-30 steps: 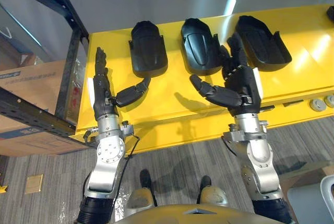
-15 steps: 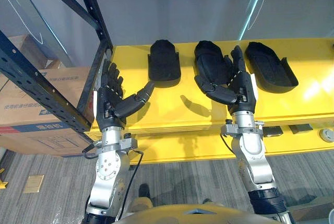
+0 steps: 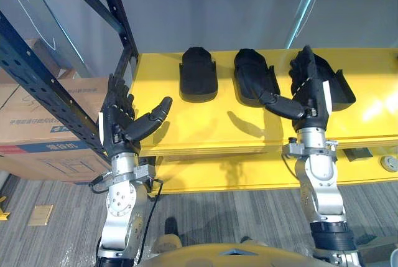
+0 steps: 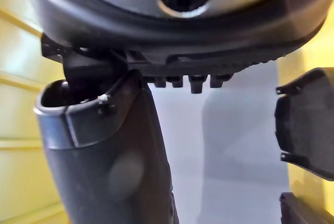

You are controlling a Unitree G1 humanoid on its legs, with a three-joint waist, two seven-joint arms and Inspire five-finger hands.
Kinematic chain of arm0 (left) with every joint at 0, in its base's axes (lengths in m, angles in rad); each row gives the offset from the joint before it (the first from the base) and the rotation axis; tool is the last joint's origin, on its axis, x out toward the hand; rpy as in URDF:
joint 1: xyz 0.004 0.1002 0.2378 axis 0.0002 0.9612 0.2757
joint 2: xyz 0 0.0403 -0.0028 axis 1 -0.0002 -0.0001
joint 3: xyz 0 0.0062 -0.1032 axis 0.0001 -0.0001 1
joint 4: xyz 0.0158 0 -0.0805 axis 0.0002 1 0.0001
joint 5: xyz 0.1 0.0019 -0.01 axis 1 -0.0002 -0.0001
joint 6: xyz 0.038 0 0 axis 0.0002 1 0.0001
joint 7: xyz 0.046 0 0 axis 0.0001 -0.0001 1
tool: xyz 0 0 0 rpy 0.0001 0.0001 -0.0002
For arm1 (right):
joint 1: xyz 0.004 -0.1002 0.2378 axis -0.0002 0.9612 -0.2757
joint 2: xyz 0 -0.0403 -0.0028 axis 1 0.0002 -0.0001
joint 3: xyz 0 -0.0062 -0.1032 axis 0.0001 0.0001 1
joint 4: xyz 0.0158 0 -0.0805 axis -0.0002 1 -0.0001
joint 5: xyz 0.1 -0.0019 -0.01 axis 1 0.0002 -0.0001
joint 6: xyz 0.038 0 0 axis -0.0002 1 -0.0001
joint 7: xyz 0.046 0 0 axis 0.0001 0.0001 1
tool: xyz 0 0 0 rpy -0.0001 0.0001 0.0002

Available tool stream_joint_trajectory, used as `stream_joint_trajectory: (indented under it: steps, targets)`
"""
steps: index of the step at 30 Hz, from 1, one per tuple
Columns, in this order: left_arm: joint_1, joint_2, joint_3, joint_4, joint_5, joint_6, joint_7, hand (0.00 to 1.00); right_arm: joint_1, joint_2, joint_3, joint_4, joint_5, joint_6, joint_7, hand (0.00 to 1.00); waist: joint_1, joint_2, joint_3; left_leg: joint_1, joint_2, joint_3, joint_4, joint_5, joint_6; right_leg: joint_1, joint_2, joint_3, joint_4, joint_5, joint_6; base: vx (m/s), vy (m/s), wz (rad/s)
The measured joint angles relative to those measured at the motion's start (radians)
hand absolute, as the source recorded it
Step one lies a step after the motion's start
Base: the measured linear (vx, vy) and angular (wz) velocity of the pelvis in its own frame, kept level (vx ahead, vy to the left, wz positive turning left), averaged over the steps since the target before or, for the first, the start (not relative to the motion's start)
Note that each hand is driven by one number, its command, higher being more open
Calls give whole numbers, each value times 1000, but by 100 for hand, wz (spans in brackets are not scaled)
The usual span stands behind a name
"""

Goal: Walk over and take three plastic housings, then place them on the shelf

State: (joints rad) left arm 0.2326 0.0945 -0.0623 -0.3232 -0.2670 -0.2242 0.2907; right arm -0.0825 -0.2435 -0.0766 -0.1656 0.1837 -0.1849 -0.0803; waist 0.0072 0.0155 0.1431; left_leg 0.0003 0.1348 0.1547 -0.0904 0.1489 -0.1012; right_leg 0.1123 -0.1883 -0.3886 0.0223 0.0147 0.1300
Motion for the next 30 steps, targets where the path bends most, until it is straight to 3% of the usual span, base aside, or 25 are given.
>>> stream_joint_trajectory:
  steps: [7,16,25,30]
  targets:
    - [-17,4,0,5,0,29,-45,100,-98,-35,-11,62,-21,0,106,100,13,-21,19,-20,-7,-22,0,21,9,-6,-10,-22,37,-12,6,43,-18,17]
    - [-30,40,23,19,0,32,-90,100,-262,-247,91,194,-59,-20,393,100,24,-19,68,-11,0,17,0,3,7,-4,-24,-25,87,-42,6,-34,-12,8]
    - [-54,42,20,59,0,32,-92,100,-365,-274,155,296,-63,-30,474,100,23,-21,109,-45,11,27,1,49,15,-43,-23,-37,116,-52,3,-20,-20,6]
    - [-78,42,20,58,2,32,-92,100,-419,-278,209,357,-101,-30,495,100,33,-9,127,-43,9,15,1,57,12,-47,-30,-45,147,-71,1,-8,-28,7]
